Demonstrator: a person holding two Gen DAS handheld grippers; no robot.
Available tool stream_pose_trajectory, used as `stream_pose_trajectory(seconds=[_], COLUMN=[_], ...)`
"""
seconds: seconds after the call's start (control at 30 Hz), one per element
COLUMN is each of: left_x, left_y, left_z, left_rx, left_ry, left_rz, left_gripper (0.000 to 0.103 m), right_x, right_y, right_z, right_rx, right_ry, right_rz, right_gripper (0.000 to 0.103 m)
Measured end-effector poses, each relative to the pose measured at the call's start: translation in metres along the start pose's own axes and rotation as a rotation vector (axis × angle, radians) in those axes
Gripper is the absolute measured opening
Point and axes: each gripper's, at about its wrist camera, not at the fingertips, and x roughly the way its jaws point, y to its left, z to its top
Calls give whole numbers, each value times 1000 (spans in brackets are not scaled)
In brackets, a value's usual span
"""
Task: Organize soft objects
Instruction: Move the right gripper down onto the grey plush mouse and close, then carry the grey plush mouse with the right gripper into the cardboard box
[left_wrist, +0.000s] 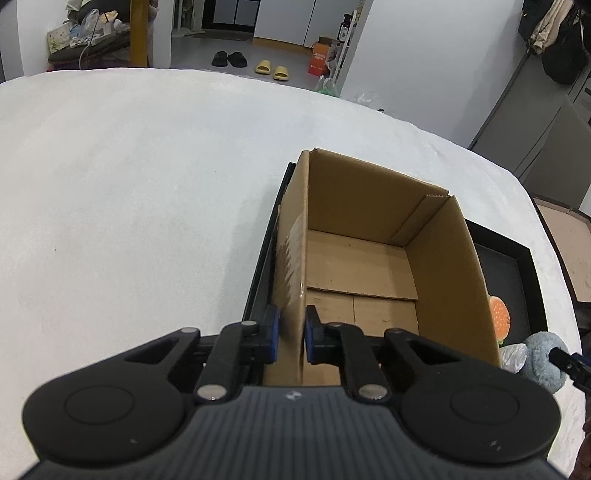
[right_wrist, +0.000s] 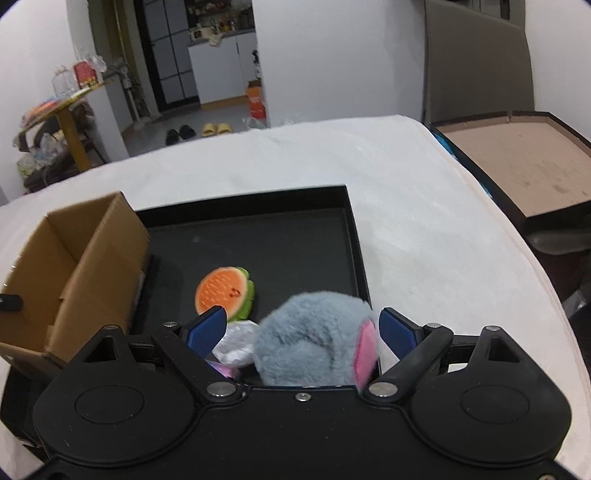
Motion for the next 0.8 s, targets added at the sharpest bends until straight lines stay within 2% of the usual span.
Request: stream_pose_trajectory(seconds=[0.17,0.33,0.43,0.5,0.67,0.8], left_x=[1,11,16,15,15,12], left_y=[1,-5,-4,-7,-10,-5], left_z=[-4,-6,-3,-3,-6,-6], left_rx=[15,52,40,51,49,34], left_ry=[1,15,29,28,41,40], left_rz=[5,21,21,28,21,11], left_gripper=[12,13,13,13,13,13], right_x=[12,25,26,22,6,-8], right_y=[1,7,8,7,0,10], right_z=[-8,-17,-18,-16,-6,8], right_rx=[-7,-45,-59,-48,40,43], right_ry=[46,103,95,86,52,15], right_rz=[-25,-54,-68,-56,19,71], right_gripper=[87,75,68,61,59,59])
